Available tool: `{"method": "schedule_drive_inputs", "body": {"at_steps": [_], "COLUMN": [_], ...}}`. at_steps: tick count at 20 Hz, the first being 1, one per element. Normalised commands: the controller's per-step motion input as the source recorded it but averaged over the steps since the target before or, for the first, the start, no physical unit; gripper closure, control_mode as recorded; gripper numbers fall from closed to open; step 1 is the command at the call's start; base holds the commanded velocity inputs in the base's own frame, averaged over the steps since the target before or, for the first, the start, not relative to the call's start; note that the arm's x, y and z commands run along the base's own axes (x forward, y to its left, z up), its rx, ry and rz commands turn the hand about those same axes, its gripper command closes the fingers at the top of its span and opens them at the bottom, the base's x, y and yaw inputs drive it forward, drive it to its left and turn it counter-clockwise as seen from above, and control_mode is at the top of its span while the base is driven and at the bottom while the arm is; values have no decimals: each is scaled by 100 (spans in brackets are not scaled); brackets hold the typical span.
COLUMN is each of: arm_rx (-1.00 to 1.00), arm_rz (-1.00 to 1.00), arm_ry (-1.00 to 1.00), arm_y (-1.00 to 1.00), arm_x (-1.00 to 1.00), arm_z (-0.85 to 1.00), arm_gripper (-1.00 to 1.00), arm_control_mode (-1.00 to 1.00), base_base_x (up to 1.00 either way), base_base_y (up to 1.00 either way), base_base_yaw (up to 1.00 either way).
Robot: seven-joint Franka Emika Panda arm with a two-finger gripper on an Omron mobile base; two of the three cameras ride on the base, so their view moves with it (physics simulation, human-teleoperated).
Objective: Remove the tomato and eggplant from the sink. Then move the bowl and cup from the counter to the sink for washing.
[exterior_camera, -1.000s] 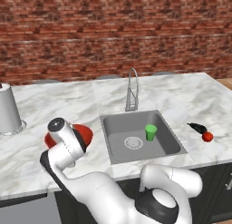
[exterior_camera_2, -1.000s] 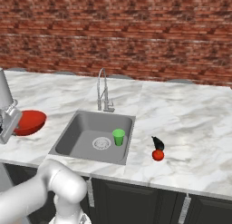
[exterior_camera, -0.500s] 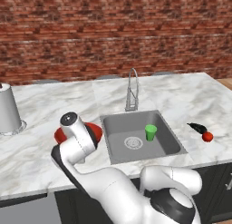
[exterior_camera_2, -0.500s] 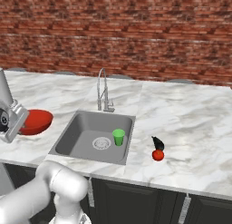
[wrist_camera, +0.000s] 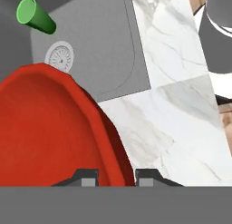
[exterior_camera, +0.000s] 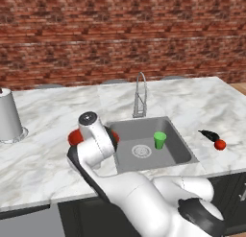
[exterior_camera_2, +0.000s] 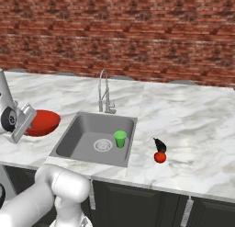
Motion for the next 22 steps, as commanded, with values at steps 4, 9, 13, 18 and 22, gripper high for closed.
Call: {"method": "schedule_drive_inputs", "body": {"at_steps": [4, 9, 13, 18, 22], "arm_rx": [4, 4, 2, 2, 0], "arm_rz": [-10, -10, -12, -11, -12], "arm_ry": [0, 0, 0, 0, 0], "arm_y": [-27, -29, -28, -28, -26], "arm_x": [-8, -7, -3, 0, 0], "arm_z": [18, 12, 6, 2, 0], "arm_gripper": [100, 100, 100, 100, 100], "arm_control_mode": [-100, -100, -100, -100, -100], "base_base_x": [0, 0, 0, 0, 0], "base_base_y": [0, 0, 0, 0, 0], "base_base_yaw": [0, 0, 0, 0, 0]}}
